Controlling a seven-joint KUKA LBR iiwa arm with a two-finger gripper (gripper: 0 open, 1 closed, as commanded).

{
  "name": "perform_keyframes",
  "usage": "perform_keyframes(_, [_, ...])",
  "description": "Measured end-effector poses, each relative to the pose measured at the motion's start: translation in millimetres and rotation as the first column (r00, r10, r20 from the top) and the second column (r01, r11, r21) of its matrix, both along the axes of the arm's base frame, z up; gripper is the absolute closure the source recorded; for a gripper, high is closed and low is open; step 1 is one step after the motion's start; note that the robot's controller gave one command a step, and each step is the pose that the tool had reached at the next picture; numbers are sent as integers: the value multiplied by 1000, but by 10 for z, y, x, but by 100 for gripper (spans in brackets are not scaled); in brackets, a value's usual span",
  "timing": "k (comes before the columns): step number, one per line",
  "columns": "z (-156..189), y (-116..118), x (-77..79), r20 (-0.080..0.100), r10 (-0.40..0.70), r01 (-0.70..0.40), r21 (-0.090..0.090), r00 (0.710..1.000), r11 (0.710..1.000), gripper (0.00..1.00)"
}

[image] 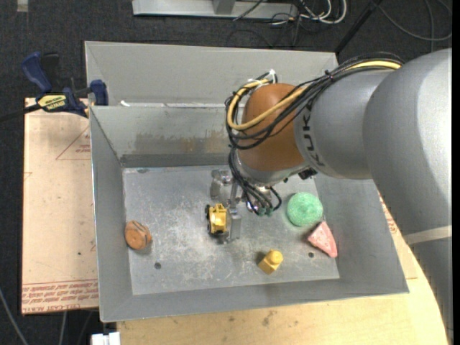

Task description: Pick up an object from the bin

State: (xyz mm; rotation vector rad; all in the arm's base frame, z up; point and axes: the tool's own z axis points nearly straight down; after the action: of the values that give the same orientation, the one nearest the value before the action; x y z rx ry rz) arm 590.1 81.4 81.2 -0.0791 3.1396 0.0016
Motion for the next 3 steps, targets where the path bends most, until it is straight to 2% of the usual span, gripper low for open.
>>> perform_keyframes(1, [-92, 105, 175, 3, -162, 162, 1, 987, 987, 100])
perform_keyframes(2, [-92, 105, 175, 3, -162, 162, 1, 987, 987, 100])
perform_keyframes(3, [1023, 111, 432, 2, -137, 137, 0, 991, 991, 100])
